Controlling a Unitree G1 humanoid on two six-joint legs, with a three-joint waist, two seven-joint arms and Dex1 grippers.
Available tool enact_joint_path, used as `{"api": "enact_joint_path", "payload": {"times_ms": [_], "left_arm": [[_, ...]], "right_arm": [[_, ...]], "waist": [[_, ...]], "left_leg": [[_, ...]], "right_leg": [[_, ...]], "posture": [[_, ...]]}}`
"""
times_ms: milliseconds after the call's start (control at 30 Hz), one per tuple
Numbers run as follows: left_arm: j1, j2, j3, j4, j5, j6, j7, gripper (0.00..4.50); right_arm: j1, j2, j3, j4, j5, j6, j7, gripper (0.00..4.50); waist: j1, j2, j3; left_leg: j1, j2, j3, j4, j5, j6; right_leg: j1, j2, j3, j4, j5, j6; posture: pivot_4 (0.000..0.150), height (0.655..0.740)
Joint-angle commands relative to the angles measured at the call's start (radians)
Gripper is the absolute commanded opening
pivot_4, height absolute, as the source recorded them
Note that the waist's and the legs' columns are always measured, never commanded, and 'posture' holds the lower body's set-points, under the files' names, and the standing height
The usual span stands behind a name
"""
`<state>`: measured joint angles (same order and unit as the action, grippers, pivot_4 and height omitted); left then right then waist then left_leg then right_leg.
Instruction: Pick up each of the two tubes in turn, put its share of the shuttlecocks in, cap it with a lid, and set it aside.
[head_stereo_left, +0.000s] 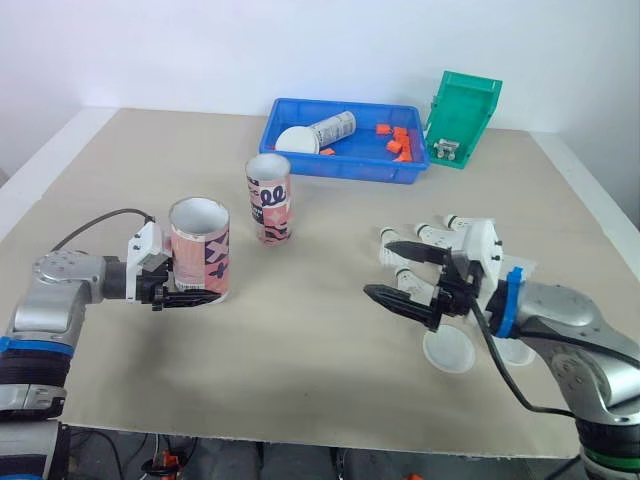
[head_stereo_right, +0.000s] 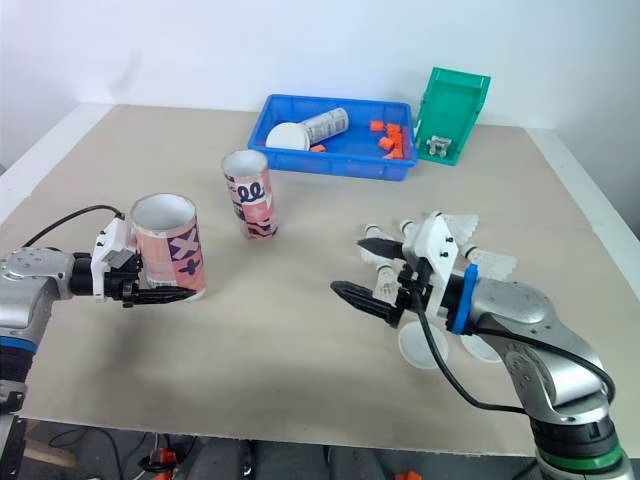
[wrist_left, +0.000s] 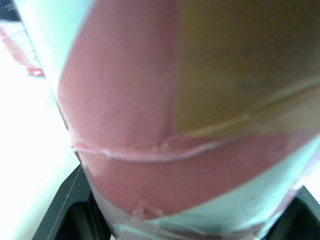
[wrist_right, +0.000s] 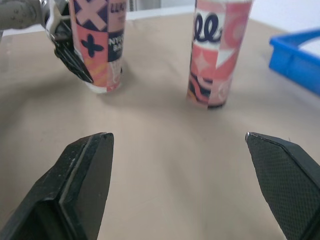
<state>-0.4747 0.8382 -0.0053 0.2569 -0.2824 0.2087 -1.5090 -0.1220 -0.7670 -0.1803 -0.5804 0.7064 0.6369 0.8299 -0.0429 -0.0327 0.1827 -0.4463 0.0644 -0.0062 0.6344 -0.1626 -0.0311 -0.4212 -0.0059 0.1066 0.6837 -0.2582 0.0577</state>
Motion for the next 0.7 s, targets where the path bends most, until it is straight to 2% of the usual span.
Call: {"api": "enact_joint_path", "payload": {"times_ms": [33,200,400,700], "left_arm": [[-0.017,0.072,-0.069,-0.032,0.067,-0.040,-0.062,2.79],[-0.035,0.119,-0.140,-0.033,0.071,-0.029,-0.105,2.79],[-0.070,0.148,-0.199,-0.007,0.083,-0.074,-0.105,2.79],[-0.085,0.172,-0.251,0.002,0.079,-0.104,-0.105,2.79]], "right_arm": [[0.133,-0.032,-0.099,-0.121,0.055,0.033,-0.005,4.50],[0.249,-0.008,-0.117,-0.143,0.026,0.064,-0.110,4.50],[0.310,0.044,-0.082,-0.185,-0.001,0.094,-0.233,4.50],[0.257,0.120,0.006,-0.183,-0.067,0.129,-0.385,4.50]], "waist": [[0.000,0.000,0.000],[-0.005,0.000,0.000],[-0.005,0.001,-0.001],[-0.005,0.001,-0.001]], "left_leg": [[0.000,0.000,0.000,0.000,0.000,0.000],[0.001,0.000,0.001,0.001,0.000,0.000],[0.003,0.001,0.002,0.001,0.000,0.000],[0.004,0.001,0.003,0.001,0.000,0.000]], "right_leg": [[0.000,0.000,0.000,0.000,0.000,0.000],[0.000,0.000,0.000,0.000,0.001,-0.001],[0.001,-0.001,0.001,0.000,0.002,-0.002],[0.000,-0.001,0.001,0.000,0.002,-0.002]], "posture": [[0.150,0.7038],[0.150,0.7038],[0.150,0.7038],[0.150,0.7038]]}}
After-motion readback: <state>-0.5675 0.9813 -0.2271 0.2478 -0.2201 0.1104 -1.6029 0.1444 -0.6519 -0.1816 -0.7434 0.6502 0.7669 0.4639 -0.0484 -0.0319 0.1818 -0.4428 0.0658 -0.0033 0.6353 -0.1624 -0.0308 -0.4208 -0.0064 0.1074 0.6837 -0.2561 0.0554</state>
